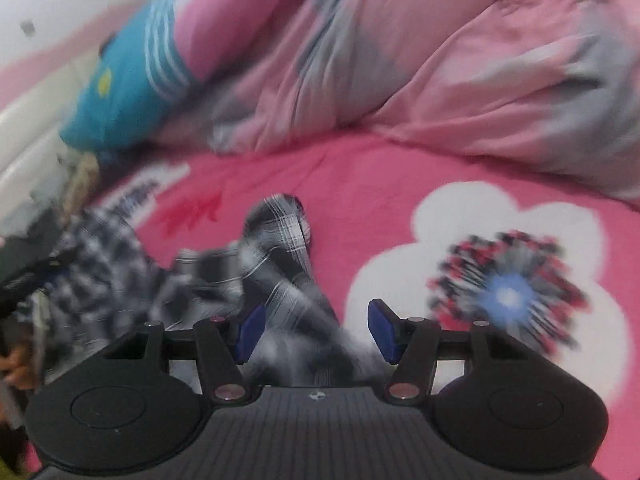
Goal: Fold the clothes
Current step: 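Open both grippers and release the plaid shirt onto the bedspread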
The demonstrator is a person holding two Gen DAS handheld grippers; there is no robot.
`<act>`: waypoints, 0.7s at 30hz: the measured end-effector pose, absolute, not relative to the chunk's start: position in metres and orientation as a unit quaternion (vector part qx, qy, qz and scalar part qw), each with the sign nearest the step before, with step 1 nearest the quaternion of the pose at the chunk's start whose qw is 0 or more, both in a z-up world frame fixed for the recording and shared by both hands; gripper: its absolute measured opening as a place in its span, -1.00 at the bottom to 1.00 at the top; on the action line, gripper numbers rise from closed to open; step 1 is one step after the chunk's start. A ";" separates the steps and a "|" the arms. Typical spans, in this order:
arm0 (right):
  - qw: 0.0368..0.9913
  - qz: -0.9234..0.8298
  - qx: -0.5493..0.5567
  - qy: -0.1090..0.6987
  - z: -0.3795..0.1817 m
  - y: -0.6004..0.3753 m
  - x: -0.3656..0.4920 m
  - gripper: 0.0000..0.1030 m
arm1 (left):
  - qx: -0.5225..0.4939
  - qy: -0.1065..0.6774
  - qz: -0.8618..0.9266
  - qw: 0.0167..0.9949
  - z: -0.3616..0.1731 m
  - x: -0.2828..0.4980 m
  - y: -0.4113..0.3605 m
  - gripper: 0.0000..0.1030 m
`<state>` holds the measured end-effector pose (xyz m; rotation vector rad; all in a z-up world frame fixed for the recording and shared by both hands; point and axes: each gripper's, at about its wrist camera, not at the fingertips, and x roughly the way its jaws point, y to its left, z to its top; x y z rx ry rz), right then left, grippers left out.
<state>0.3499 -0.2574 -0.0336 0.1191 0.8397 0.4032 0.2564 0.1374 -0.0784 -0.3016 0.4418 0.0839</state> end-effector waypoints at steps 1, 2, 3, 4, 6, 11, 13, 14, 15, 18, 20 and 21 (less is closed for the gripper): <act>0.886 0.200 0.052 0.415 -0.043 -0.249 0.364 0.16 | -0.146 0.217 0.047 0.964 -0.080 0.256 0.138 0.08; 0.882 0.207 0.050 0.421 -0.049 -0.241 0.378 0.16 | -0.143 0.216 0.052 0.964 -0.081 0.255 0.139 0.08; 0.873 0.223 0.050 0.431 -0.058 -0.233 0.390 0.14 | -0.142 0.217 0.057 0.964 -0.083 0.255 0.141 0.08; 0.864 0.238 0.049 0.440 -0.066 -0.225 0.401 0.03 | -0.142 0.219 0.063 0.963 -0.084 0.256 0.142 0.08; 0.856 0.252 0.029 0.451 -0.073 -0.208 0.411 -0.80 | -0.147 0.222 0.071 0.961 -0.086 0.257 0.145 0.08; 0.879 0.271 0.061 0.388 -0.024 -0.209 0.397 -0.89 | -0.155 0.220 0.093 0.959 -0.090 0.257 0.151 0.08; 0.886 0.281 0.088 0.358 0.003 -0.211 0.398 -0.89 | -0.161 0.220 0.099 0.957 -0.091 0.258 0.154 0.08; 0.888 0.286 0.100 0.346 0.016 -0.210 0.402 -0.89 | -0.164 0.221 0.101 0.956 -0.091 0.258 0.155 0.09; 0.890 0.291 0.110 0.334 0.028 -0.208 0.405 -0.89 | -0.165 0.222 0.103 0.955 -0.092 0.258 0.155 0.08; 0.900 0.289 0.108 0.306 0.048 -0.187 0.430 -0.89 | -0.164 0.225 0.105 0.955 -0.093 0.258 0.155 0.09; 0.903 0.284 0.109 0.302 0.052 -0.169 0.452 -0.89 | -0.160 0.225 0.106 0.955 -0.094 0.258 0.154 0.09; 0.904 0.275 0.110 0.309 0.046 -0.159 0.464 -0.88 | -0.157 0.225 0.107 0.956 -0.094 0.258 0.153 0.09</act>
